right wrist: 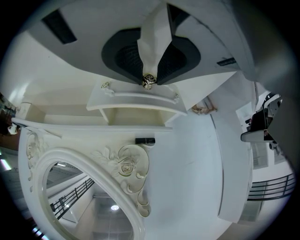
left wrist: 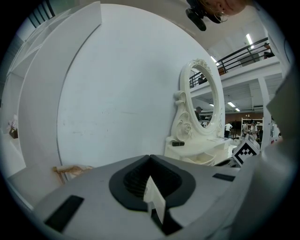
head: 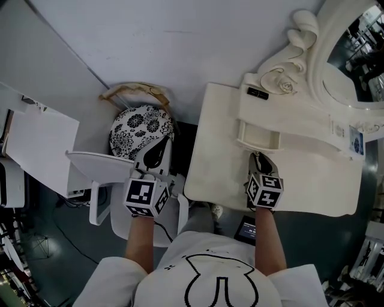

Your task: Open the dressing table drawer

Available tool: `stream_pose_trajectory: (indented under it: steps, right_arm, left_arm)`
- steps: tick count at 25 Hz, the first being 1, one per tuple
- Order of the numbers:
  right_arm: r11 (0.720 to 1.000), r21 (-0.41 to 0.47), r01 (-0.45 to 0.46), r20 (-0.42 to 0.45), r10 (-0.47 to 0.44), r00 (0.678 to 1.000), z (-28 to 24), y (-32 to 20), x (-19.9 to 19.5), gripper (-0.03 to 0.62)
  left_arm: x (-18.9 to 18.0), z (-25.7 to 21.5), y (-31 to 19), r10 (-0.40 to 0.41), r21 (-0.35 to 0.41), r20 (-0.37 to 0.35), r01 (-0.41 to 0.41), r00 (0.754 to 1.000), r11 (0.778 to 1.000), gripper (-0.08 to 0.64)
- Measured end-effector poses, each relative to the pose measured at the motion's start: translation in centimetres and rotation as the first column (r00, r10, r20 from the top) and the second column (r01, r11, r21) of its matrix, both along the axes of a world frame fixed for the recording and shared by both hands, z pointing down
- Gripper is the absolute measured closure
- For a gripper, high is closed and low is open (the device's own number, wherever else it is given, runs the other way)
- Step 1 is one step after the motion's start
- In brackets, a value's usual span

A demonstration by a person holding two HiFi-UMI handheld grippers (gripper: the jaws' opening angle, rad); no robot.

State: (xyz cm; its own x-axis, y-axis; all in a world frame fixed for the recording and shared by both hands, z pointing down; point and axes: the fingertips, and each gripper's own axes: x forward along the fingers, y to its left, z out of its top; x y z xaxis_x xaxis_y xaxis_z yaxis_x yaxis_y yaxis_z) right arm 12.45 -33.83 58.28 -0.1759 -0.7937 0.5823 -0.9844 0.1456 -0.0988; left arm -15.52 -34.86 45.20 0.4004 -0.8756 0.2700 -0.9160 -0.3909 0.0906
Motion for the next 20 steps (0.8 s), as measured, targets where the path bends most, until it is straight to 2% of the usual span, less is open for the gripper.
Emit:
stream_pose_trajectory:
  steps: [10,20]
  right_arm:
    - [1.0,-0.01,-0.014,0.035,0.015,0.999,0.1,0.2,0.0,0.488]
    - [0.998,-0.034,0.045,0.053,-0.043,0.998,0.1,1.7,-0.1,0.491]
  left_arm:
    - [0.3,-0.1,0.6,0.004,0.001,0.001,-0.004,1.0,1.0,0.545]
    - [0.5,-0.5,1.9,-0.008,0.01,-0.002,0.008,1.0,1.0,0.545]
